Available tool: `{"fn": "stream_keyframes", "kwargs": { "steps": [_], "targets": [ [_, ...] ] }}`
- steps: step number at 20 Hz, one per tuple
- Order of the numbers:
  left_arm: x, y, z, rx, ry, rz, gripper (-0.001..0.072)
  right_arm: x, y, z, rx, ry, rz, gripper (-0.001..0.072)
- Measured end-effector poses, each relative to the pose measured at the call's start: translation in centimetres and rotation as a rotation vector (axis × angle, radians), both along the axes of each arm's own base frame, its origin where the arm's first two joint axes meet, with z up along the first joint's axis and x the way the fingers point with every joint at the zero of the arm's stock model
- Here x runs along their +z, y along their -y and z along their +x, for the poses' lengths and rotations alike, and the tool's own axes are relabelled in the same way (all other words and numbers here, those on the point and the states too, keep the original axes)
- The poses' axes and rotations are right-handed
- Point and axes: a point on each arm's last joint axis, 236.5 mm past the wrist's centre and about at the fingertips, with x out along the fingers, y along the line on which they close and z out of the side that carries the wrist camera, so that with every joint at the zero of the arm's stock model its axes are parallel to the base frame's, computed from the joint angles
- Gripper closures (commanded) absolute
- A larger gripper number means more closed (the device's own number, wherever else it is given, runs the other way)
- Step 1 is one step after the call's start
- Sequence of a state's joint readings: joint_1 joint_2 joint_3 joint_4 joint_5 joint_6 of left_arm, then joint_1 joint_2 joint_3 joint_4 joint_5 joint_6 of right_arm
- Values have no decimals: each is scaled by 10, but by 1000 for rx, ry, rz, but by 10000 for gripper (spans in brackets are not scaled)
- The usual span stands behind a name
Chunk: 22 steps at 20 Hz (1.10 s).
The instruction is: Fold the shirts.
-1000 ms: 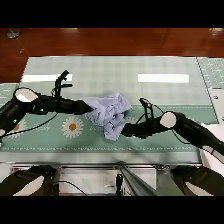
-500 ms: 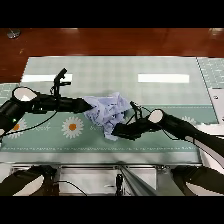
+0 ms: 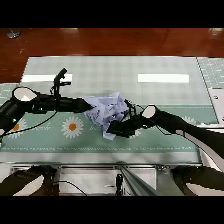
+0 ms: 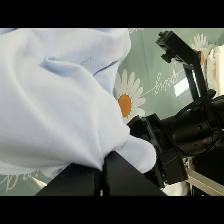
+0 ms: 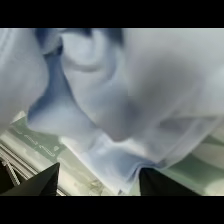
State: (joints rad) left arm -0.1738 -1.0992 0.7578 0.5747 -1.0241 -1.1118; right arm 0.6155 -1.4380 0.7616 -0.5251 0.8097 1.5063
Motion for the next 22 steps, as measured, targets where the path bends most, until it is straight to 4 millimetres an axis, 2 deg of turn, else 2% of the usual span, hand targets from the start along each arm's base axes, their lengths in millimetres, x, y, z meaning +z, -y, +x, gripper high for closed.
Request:
{"fn": "stream_keyframes", "kwargs": {
  "steps": [1, 4, 7, 8, 10, 11, 12, 13, 15, 16, 17, 18, 19, 20, 22],
  "targets": [
    [0, 0, 0, 0, 0, 0, 685, -1, -5, 0, 15, 8, 0, 693],
    [0, 0, 0, 0, 0, 0, 685, 11, -23, 3, 73, 47, 37, 695],
    [3, -1, 2, 3, 6, -2, 685, 41, -30, 20, 117, 126, 74, 695],
    [8, -2, 6, 11, 19, -9, 685, 56, -29, 30, 124, 159, 84, 695],
    [41, -7, 27, 62, 81, -62, 685, 102, -16, 65, 119, 268, 94, 695],
    [69, -13, 43, 100, 138, -100, 685, 133, -5, 87, 107, 342, 95, 696],
    [102, -21, 60, 146, 207, -142, 685, 174, 10, 114, 76, 437, 93, 696],
    [142, -31, 78, 197, 294, -184, 686, 215, 28, 136, 45, 531, 84, 696],
    [232, -56, 102, 287, 491, -256, 686, 319, 67, 172, -41, 762, 82, 696],
    [275, -69, 106, 316, 588, -273, 686, 369, 86, 177, -72, 871, 75, 696],
    [320, -82, 105, 343, 690, -289, 686, 419, 105, 173, -96, 981, 69, 696],
    [357, -93, 98, 358, 779, -290, 686, 463, 121, 162, -116, 1082, 62, 696],
    [393, -102, 87, 368, 868, -283, 686, 496, 134, 145, -127, 1165, 48, 696],
    [421, -109, 73, 367, 942, -255, 686, 519, 144, 128, -131, 1229, 33, 695],
    [457, -121, 44, 372, 1048, -167, 686, 552, 162, 89, -132, 1334, -12, 695]
  ]
}}
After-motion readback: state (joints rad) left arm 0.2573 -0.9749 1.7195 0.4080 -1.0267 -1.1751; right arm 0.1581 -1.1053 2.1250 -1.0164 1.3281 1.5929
